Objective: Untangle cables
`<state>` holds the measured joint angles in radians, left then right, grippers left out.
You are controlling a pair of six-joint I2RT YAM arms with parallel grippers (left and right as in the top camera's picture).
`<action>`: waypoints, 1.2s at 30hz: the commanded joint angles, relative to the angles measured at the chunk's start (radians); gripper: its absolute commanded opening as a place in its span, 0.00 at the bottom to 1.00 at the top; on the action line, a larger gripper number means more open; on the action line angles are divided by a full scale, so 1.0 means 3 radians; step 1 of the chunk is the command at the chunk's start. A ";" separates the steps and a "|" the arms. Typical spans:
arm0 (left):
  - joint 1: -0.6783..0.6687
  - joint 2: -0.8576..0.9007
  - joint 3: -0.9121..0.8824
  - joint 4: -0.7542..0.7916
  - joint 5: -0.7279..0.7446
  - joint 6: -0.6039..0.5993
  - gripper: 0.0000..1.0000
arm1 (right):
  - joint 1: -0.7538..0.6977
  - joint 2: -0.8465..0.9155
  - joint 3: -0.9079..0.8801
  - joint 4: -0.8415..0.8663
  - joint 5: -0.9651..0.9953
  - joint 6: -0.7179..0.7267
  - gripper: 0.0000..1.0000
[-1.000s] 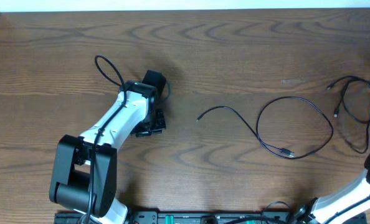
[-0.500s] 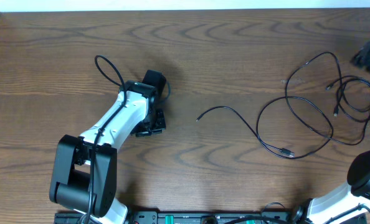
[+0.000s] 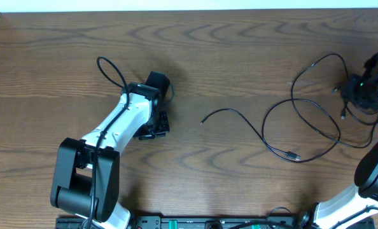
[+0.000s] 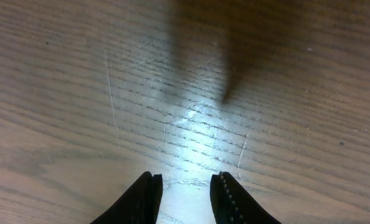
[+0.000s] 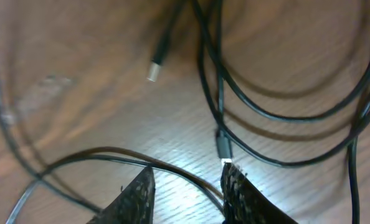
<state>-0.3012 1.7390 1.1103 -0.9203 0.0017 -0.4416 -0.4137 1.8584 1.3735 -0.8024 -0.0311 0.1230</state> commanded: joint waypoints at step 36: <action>0.0011 -0.0037 0.0022 -0.0047 -0.0004 -0.0015 0.32 | 0.0001 0.0003 -0.0980 0.1148 0.0420 -0.0116 0.34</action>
<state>-0.3012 1.7390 1.1103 -0.9279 0.0013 -0.4419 -0.4137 1.8584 1.0889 -0.4568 0.0902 0.0967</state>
